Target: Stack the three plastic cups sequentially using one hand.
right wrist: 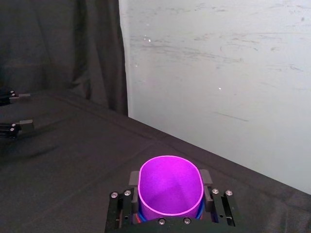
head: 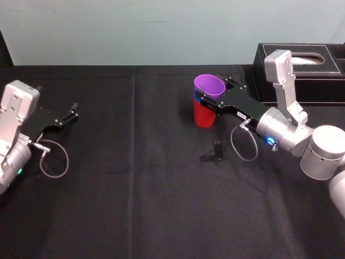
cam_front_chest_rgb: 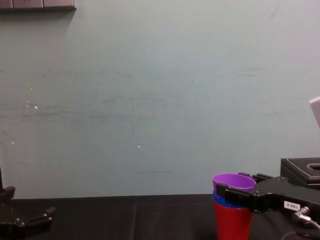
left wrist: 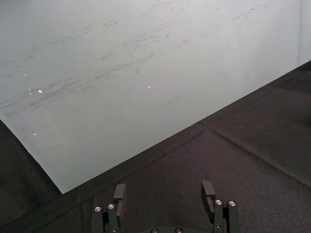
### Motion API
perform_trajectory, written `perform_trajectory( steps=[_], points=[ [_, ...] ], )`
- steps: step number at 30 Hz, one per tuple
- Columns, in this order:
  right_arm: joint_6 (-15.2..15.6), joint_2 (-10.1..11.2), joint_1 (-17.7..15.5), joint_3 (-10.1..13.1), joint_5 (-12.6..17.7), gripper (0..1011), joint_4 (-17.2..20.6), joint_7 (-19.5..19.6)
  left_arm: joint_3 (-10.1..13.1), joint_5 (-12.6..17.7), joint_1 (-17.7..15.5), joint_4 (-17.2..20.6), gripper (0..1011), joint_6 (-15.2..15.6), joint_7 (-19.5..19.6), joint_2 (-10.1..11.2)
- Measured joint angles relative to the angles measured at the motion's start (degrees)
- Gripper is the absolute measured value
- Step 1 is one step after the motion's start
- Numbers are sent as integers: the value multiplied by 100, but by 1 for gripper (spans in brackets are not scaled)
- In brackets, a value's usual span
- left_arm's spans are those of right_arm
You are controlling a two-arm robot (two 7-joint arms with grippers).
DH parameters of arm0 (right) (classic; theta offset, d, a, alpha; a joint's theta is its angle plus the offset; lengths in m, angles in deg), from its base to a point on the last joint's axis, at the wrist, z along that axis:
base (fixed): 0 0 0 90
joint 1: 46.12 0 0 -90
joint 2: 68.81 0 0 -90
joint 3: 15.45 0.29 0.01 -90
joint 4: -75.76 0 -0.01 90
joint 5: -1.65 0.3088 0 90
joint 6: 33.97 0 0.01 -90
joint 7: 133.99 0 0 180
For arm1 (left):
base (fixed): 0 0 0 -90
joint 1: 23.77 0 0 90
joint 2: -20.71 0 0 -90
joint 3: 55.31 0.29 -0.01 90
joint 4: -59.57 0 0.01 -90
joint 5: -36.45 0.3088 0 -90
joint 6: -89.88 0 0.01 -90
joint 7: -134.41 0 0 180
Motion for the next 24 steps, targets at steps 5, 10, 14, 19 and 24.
perform_trajectory(
  steps=[5, 10, 14, 19, 24],
  points=[
    [9, 2, 0, -4, -6, 836, 1, 1, 0, 0, 0, 0, 1005, 0, 0, 0],
    [11, 4, 2, -8, -9, 983, 3, 4, 0, 0, 0, 0, 1004, 0, 0, 0],
    [11, 6, 2, -8, -11, 1004, 5, 6, 0, 0, 0, 0, 1005, 0, 0, 0],
    [12, 32, -64, 8, -7, 1004, 112, 16, 0, 0, 0, 0, 1005, 0, 0, 0],
    [63, 188, -411, 115, 35, 1004, 641, 144, 0, 0, 0, 0, 1005, 0, 0, 0]
  ],
)
